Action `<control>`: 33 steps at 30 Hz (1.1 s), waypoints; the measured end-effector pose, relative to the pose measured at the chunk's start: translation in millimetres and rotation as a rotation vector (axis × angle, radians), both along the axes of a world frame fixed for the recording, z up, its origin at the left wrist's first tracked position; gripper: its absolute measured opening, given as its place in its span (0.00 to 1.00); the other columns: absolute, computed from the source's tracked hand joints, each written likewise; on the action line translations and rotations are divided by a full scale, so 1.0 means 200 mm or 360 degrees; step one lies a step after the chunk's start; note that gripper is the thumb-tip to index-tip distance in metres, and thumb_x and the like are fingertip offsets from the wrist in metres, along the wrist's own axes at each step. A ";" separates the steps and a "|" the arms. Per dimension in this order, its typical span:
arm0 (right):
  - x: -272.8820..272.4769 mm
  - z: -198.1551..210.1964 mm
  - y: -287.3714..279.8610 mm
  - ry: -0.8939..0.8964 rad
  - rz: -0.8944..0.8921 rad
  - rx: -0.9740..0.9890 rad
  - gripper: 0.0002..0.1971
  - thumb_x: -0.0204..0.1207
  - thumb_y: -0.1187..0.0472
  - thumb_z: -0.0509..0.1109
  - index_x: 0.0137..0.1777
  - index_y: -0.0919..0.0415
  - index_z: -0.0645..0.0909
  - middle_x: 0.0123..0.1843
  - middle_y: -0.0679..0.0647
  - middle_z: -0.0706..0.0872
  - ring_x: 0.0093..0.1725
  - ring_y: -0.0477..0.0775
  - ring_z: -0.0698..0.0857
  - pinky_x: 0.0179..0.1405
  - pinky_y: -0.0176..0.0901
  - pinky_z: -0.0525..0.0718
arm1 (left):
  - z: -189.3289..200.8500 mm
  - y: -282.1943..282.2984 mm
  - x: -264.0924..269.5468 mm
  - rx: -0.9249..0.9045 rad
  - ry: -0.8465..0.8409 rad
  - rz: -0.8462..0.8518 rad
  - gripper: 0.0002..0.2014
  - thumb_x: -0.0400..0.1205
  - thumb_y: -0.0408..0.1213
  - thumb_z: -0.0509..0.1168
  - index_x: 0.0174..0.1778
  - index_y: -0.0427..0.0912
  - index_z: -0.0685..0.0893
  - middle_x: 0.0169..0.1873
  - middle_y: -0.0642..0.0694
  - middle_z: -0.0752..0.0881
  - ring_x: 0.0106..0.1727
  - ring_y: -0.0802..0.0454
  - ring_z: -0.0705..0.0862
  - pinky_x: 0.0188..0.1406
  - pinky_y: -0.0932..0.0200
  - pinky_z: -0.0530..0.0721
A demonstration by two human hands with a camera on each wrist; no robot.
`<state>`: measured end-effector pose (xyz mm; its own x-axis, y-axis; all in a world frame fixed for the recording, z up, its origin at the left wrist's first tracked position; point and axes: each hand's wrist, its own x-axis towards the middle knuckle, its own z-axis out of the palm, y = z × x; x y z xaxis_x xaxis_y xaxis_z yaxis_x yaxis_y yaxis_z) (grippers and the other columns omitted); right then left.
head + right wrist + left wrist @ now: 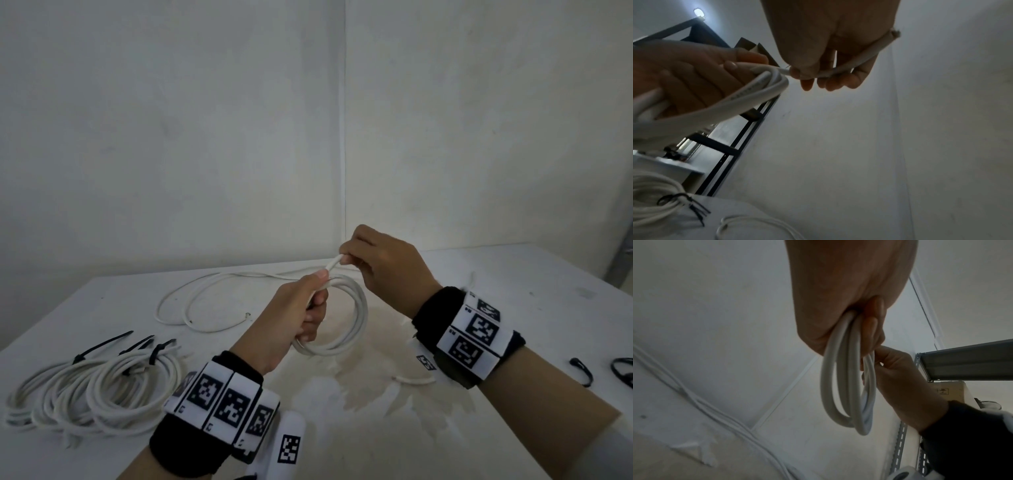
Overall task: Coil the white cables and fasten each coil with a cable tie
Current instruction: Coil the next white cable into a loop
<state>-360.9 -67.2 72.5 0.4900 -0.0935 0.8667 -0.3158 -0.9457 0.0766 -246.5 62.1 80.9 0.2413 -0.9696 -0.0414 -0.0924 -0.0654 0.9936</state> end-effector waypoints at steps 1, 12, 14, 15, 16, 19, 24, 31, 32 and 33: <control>0.00 0.01 0.00 -0.0003 -0.0003 0.0015 0.14 0.76 0.59 0.59 0.35 0.62 0.83 0.31 0.54 0.81 0.22 0.55 0.77 0.16 0.35 0.69 | 0.01 0.00 0.00 0.0002 -0.0006 -0.0021 0.21 0.85 0.47 0.51 0.26 0.44 0.65 0.15 0.54 0.62 0.15 0.60 0.56 0.17 0.67 0.59; -0.03 0.12 -0.04 -0.0041 -0.0063 0.0163 0.12 0.74 0.60 0.60 0.36 0.61 0.83 0.29 0.52 0.83 0.20 0.57 0.77 0.16 0.36 0.70 | 0.06 -0.04 -0.05 -0.0052 -0.0016 -0.0112 0.22 0.86 0.49 0.49 0.27 0.44 0.64 0.15 0.54 0.61 0.17 0.59 0.55 0.19 0.67 0.59; -0.03 0.11 -0.03 -0.0036 -0.0076 0.0216 0.12 0.74 0.59 0.60 0.36 0.61 0.84 0.29 0.51 0.83 0.22 0.57 0.78 0.21 0.34 0.68 | 0.06 -0.05 -0.06 -0.0056 -0.0006 -0.0093 0.22 0.86 0.49 0.49 0.26 0.44 0.63 0.15 0.54 0.61 0.17 0.59 0.55 0.18 0.67 0.58; -0.03 0.10 -0.03 -0.0034 -0.0068 0.0271 0.13 0.74 0.58 0.59 0.37 0.62 0.84 0.30 0.52 0.84 0.23 0.57 0.79 0.23 0.35 0.68 | 0.06 -0.05 -0.05 -0.0057 -0.0003 -0.0067 0.22 0.86 0.48 0.50 0.26 0.44 0.63 0.15 0.54 0.61 0.17 0.59 0.55 0.18 0.67 0.57; -0.03 0.09 -0.03 -0.0021 -0.0054 0.0345 0.16 0.74 0.55 0.58 0.38 0.62 0.84 0.31 0.53 0.84 0.25 0.57 0.80 0.24 0.36 0.67 | 0.06 -0.05 -0.04 -0.0056 0.0003 -0.0041 0.22 0.86 0.48 0.50 0.26 0.44 0.63 0.15 0.54 0.61 0.16 0.59 0.55 0.18 0.67 0.57; -0.04 0.06 -0.02 0.0085 -0.0016 0.0514 0.22 0.74 0.49 0.55 0.42 0.63 0.85 0.35 0.56 0.81 0.30 0.55 0.77 0.27 0.38 0.66 | 0.03 -0.05 -0.03 -0.0053 0.0010 0.0005 0.22 0.85 0.47 0.51 0.25 0.44 0.63 0.14 0.54 0.61 0.16 0.59 0.56 0.18 0.66 0.57; -0.02 0.00 0.03 0.0101 0.0045 0.0822 0.15 0.77 0.55 0.64 0.47 0.64 0.88 0.32 0.45 0.69 0.38 0.51 0.71 0.34 0.30 0.64 | 0.00 -0.05 -0.01 -0.0045 0.0173 0.0080 0.23 0.85 0.46 0.52 0.23 0.44 0.61 0.13 0.54 0.59 0.14 0.58 0.55 0.18 0.63 0.56; -0.02 -0.03 0.09 0.0002 0.0113 0.1221 0.11 0.80 0.62 0.64 0.49 0.66 0.87 0.34 0.45 0.76 0.34 0.38 0.76 0.38 0.23 0.70 | -0.02 -0.05 0.01 -0.0124 0.0295 0.0101 0.22 0.85 0.45 0.52 0.23 0.44 0.61 0.13 0.55 0.59 0.14 0.60 0.54 0.17 0.65 0.55; -0.02 -0.02 0.11 0.0010 0.0152 0.1350 0.13 0.82 0.60 0.61 0.50 0.66 0.86 0.36 0.47 0.78 0.37 0.38 0.78 0.41 0.24 0.72 | -0.02 -0.05 0.02 -0.0147 0.0336 0.0110 0.22 0.84 0.45 0.52 0.23 0.44 0.61 0.13 0.55 0.59 0.13 0.60 0.54 0.16 0.66 0.55; -0.02 -0.02 0.12 0.0015 0.0206 0.1503 0.17 0.83 0.56 0.57 0.51 0.67 0.84 0.39 0.50 0.79 0.41 0.40 0.79 0.46 0.26 0.73 | -0.02 -0.05 0.03 -0.0170 0.0368 0.0122 0.22 0.84 0.45 0.52 0.23 0.44 0.61 0.13 0.55 0.59 0.13 0.60 0.54 0.16 0.66 0.55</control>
<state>-365.7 -42.5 68.7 0.5523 -0.6975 0.4565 -0.2079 -0.6456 -0.7348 -241.2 52.6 76.6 0.3104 -0.9506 -0.0021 0.1389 0.0431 0.9894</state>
